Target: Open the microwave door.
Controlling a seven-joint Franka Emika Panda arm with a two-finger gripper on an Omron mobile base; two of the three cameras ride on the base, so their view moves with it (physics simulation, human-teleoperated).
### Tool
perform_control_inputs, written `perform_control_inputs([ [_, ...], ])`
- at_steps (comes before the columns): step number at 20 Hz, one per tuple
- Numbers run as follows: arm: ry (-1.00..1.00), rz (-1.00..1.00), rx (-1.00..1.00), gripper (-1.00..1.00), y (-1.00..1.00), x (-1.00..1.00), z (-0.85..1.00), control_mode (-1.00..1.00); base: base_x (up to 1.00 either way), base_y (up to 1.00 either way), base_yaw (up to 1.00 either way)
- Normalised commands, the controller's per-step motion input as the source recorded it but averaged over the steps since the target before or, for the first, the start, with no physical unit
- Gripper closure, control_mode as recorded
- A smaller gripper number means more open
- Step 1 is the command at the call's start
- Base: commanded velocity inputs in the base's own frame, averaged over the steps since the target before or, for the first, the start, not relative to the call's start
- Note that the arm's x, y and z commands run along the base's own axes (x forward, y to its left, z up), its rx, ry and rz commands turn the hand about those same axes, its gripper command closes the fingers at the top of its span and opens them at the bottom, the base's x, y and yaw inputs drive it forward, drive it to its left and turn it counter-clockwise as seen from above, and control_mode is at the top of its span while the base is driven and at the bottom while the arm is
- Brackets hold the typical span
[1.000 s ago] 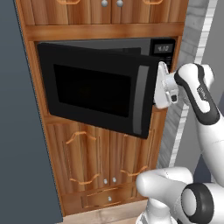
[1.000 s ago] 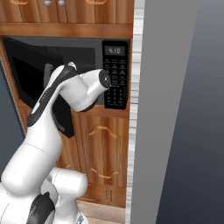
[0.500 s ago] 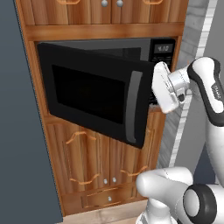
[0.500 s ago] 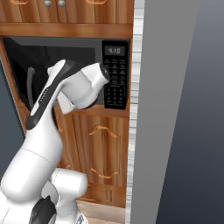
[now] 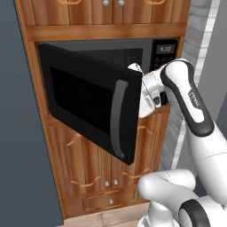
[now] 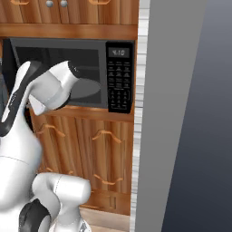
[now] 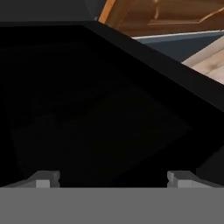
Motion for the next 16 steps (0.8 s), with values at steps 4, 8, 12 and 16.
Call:
perform_control_inputs([
  [4, 0.0, 0.0, 0.0, -1.0, 1.0, -0.03, 0.0, -1.0, 0.0, 0.0, 0.0],
  [8, 0.0, 0.0, 0.0, -1.0, 1.0, 0.0, 0.05, -1.0, 0.0, 0.0, 0.0],
  [12, 0.0, 0.0, 0.01, -1.0, 1.0, 0.0, 0.05, -1.0, 0.0, 0.0, 0.0],
  [16, 0.0, -0.01, 0.01, -1.0, 1.0, 0.02, 0.0, -1.0, 0.0, 0.0, 0.0],
])
